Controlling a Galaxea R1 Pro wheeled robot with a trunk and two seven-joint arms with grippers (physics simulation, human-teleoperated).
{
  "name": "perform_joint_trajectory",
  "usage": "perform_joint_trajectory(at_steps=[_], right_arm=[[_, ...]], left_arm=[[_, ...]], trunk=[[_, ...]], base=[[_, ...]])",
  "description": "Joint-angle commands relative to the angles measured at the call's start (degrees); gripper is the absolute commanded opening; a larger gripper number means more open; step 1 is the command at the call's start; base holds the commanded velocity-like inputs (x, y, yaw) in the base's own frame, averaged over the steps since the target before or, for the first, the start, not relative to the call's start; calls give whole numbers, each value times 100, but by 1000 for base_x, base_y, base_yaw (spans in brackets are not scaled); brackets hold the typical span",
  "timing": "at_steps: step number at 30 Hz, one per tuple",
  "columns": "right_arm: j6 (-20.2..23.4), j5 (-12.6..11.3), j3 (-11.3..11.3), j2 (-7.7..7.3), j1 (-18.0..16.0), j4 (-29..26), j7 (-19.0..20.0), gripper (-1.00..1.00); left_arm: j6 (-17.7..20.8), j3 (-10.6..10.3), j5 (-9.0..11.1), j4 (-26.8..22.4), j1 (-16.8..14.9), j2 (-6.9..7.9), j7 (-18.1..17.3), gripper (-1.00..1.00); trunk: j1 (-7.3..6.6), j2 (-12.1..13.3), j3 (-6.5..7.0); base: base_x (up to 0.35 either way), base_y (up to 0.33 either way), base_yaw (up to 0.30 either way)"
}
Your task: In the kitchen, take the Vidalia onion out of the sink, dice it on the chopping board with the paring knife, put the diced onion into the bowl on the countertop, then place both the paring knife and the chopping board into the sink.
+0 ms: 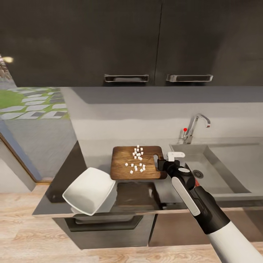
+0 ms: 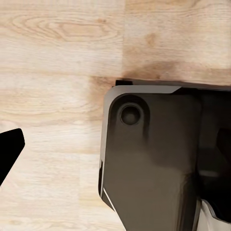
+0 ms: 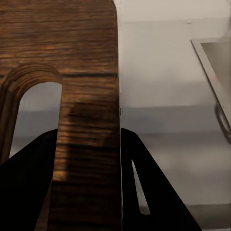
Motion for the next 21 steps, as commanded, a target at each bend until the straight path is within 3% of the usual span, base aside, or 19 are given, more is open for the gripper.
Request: perform_joint_trajectory(at_steps=[1, 8, 21], right_arm=[[9, -55, 16, -5, -8, -7, -55, -100], [10, -55, 16, -5, -8, -7, -56, -100], [9, -55, 16, -5, -8, -7, -54, -100]], left_arm=[[-7, 3, 26, -7, 1, 0, -8, 100], [-7, 2, 26, -7, 1, 1, -8, 100], [-7, 1, 26, -7, 1, 0, -8, 100]], trunk=[[4, -11, -1], [4, -11, 64], [4, -11, 185]], base=[[0, 105, 0], [0, 150, 0], [0, 292, 0]])
